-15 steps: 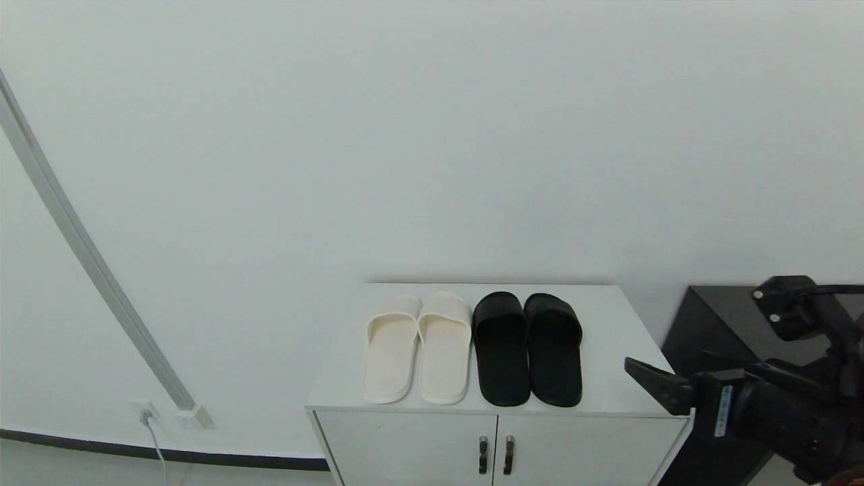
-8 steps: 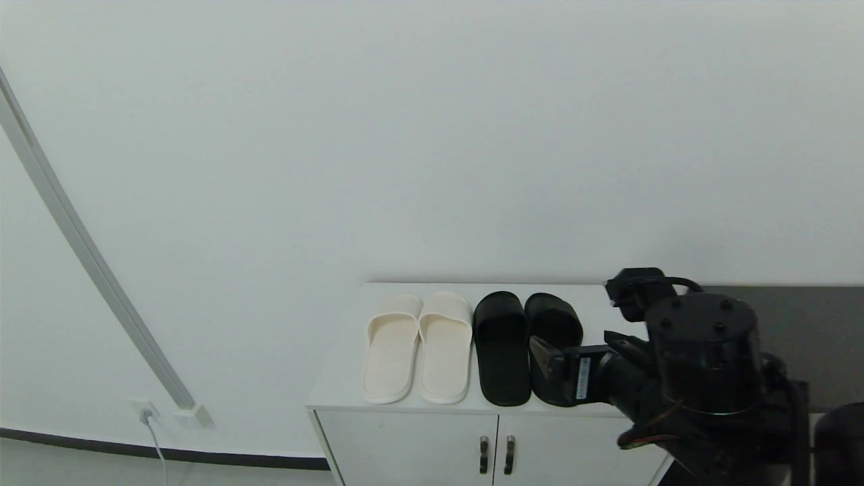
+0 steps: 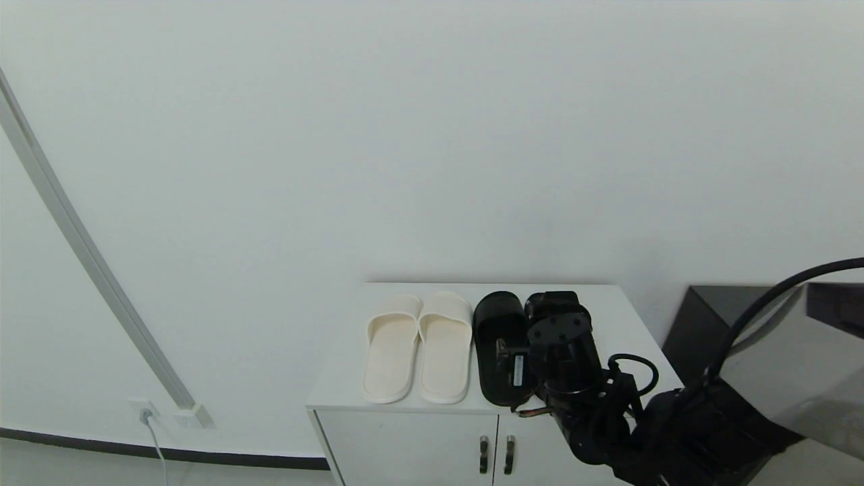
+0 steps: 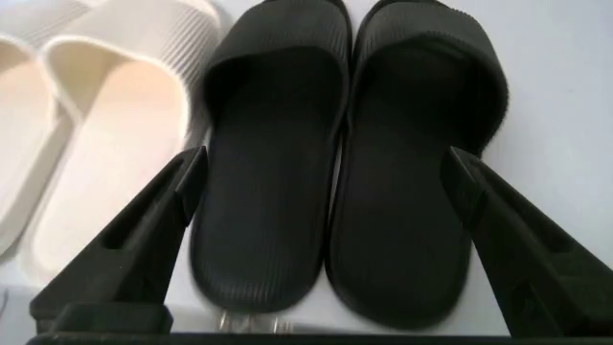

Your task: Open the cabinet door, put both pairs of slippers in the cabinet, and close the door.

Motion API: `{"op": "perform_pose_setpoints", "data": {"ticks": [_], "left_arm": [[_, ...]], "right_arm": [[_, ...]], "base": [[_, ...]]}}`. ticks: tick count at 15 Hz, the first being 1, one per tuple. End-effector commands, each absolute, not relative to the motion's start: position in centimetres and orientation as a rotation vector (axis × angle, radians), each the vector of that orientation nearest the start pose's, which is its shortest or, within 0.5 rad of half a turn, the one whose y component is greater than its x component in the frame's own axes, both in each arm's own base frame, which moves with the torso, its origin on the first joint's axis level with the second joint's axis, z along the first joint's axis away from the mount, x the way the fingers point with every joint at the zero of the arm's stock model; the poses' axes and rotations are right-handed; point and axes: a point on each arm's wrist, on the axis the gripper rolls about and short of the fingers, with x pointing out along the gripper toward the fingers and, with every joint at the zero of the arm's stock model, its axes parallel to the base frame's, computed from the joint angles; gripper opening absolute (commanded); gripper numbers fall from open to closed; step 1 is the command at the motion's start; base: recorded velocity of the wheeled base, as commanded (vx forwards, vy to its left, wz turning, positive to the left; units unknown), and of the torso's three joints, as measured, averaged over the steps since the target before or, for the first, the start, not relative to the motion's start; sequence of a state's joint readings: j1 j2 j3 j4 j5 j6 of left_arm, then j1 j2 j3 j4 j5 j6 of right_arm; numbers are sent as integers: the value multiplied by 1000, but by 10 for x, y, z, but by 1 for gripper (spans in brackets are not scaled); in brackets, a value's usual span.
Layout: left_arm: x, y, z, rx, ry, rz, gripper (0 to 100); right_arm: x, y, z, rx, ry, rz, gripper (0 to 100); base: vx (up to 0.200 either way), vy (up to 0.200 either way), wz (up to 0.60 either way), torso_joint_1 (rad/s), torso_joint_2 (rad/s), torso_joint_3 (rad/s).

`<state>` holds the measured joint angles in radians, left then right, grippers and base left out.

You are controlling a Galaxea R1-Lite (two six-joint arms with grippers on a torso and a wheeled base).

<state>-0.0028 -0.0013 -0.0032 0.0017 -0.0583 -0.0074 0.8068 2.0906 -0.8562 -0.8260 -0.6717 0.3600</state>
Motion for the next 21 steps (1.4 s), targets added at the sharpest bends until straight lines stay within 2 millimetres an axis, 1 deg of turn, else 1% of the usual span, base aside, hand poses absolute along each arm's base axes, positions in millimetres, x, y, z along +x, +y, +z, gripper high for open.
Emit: {"op": "perform_pose_setpoints", "data": {"ticks": [1,4,7,10,14,17,19,21], "left_arm": [[-23,-1,76,-8,-1,-60,0],[-23,-1,76,-8,-1,-60,0],[-23,-1,76,-8,-1,-61,0],[-23,-1,76,-8,-1,-61,0],[-23,-1,76,-9,-1,-60,0],[-23,-1,76,-9,-1,-61,0],[-23,-1,76,-11,-1,-61,0],[-23,-1,76,-11,-1,-58,0]], "right_arm": [[283,260,61,58,341,46,100],[304,260,51,51,336,13,100],[319,265,49,41,313,7,100],[329,269,47,50,301,2,100],[353,264,38,32,288,-35,100],[371,259,35,37,271,-58,100],[376,258,33,40,265,-66,100],[376,259,33,36,264,-63,100]], "base": [[0,0,0,0,0,0],[0,0,0,0,0,0],[0,0,0,0,0,0],[0,0,0,0,0,0],[0,0,0,0,0,0],[0,0,0,0,0,0],[0,0,0,0,0,0],[0,0,0,0,0,0]]}}
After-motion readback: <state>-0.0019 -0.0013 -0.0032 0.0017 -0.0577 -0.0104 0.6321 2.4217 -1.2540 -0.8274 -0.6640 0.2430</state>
